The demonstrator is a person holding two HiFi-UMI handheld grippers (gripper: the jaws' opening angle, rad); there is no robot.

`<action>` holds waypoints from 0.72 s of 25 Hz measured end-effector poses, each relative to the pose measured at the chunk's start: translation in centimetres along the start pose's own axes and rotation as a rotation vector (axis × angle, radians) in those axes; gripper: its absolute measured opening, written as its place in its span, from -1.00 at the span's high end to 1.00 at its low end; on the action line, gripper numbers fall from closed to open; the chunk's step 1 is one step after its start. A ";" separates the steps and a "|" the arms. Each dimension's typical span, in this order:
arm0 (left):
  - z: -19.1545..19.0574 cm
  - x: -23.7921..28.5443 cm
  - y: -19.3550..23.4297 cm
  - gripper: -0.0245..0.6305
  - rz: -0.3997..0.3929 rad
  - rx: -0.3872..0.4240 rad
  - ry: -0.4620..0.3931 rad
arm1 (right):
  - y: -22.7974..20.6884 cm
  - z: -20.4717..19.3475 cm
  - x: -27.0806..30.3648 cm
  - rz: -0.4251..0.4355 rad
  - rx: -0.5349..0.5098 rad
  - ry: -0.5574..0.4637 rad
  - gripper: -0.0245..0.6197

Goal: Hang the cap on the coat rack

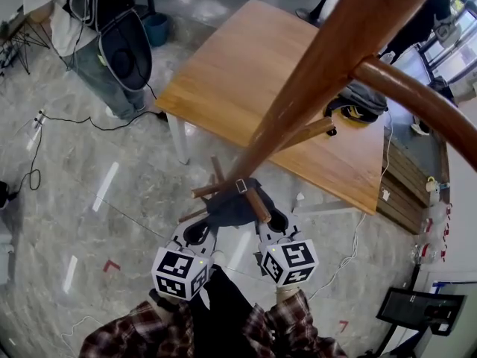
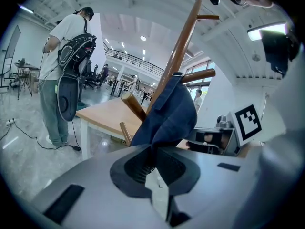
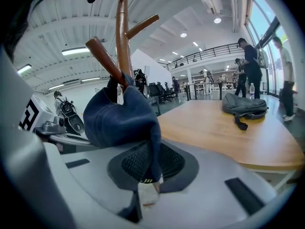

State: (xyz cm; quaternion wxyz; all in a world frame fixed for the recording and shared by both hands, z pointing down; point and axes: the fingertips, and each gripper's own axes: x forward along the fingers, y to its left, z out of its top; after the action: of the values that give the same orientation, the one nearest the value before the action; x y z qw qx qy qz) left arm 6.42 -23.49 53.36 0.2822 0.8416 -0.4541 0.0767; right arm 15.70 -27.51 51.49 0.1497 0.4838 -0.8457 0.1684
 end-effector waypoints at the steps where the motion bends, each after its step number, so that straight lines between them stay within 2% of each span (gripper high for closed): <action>1: -0.1 0.0 -0.1 0.86 -0.007 -0.004 -0.002 | -0.1 0.0 0.0 -0.002 0.002 -0.001 0.87; 8: -0.3 -0.3 -0.3 0.86 -0.011 -0.027 -0.012 | 0.0 0.0 -0.2 -0.010 0.006 -0.001 0.87; 11: -0.2 -0.8 -0.3 0.85 0.011 0.001 -0.015 | 0.2 0.0 -0.7 -0.010 0.014 -0.005 0.87; 14: -0.2 -1.2 -0.9 0.85 -0.005 0.018 -0.019 | 0.3 -0.1 -1.3 -0.003 0.036 -0.011 0.78; 18: 0.0 -1.7 -1.8 0.53 -0.031 0.015 -0.032 | 0.5 -0.1 -2.2 0.014 0.042 -0.019 0.63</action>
State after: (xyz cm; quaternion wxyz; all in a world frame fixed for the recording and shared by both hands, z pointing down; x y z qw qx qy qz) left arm 6.96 -21.48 52.00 0.2696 0.8519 -0.4447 0.0625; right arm 16.31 -25.54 50.58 0.1304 0.4824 -0.8467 0.1825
